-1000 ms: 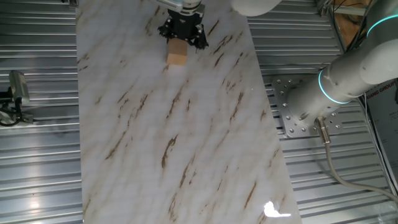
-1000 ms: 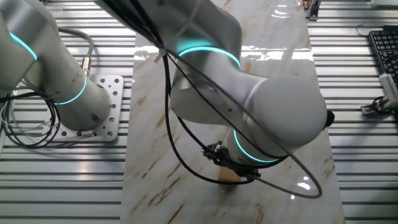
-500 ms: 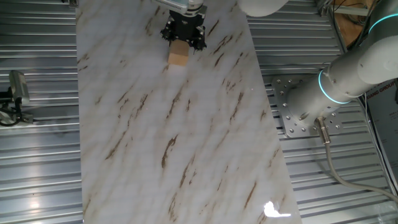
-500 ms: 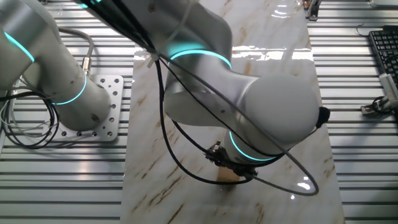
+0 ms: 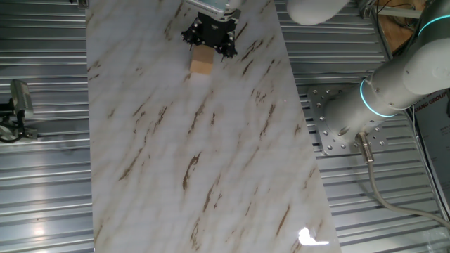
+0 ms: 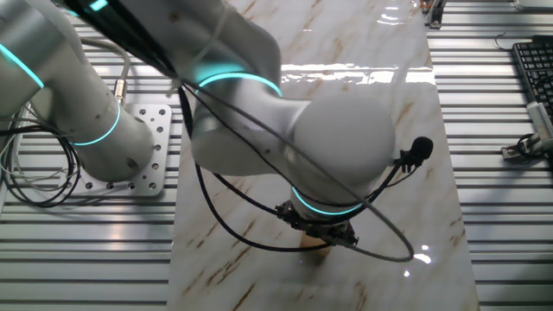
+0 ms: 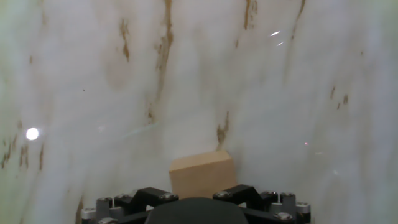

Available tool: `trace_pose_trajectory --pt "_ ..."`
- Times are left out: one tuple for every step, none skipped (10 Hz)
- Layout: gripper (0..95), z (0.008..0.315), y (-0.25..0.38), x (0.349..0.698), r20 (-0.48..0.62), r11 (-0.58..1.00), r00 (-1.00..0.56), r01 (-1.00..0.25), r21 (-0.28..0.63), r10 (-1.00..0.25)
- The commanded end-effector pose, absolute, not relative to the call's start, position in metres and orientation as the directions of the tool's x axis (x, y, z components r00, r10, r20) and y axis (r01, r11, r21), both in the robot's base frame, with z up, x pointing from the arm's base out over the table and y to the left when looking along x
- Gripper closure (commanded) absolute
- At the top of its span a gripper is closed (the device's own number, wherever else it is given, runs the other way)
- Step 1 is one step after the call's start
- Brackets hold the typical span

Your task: Pick up the small block on the left and move it to the right

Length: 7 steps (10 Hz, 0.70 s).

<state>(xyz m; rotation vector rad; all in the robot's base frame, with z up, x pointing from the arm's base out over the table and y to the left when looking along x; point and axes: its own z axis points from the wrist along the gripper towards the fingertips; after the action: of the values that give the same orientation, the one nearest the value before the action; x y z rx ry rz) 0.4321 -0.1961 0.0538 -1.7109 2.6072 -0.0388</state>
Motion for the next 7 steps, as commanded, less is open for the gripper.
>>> trace_pose_trajectory --pt "19.0 0.0494 -0.1971 0.4326 -0.014 0.404 -0.404 -0.913 -0.050 -0.915" --pt "19.0 0.0490 -0.1972 0.4324 -0.016 0.410 -0.410 -0.910 -0.052 -0.912" --pt "19.0 0.0483 -0.1972 0.4325 -0.016 0.414 -0.414 -0.909 -0.052 -0.910" --pt "19.0 0.0476 -0.1973 0.4325 -0.016 0.413 -0.413 -0.909 -0.052 -0.911" --pt "19.0 0.0456 -0.1973 0.4326 -0.019 0.413 -0.413 -0.909 -0.057 -0.911" --pt "19.0 0.0430 -0.1973 0.4325 -0.025 0.413 -0.413 -0.908 -0.067 -0.911" --pt "19.0 0.0410 -0.1973 0.4321 -0.034 0.417 -0.415 -0.906 -0.069 -0.909"
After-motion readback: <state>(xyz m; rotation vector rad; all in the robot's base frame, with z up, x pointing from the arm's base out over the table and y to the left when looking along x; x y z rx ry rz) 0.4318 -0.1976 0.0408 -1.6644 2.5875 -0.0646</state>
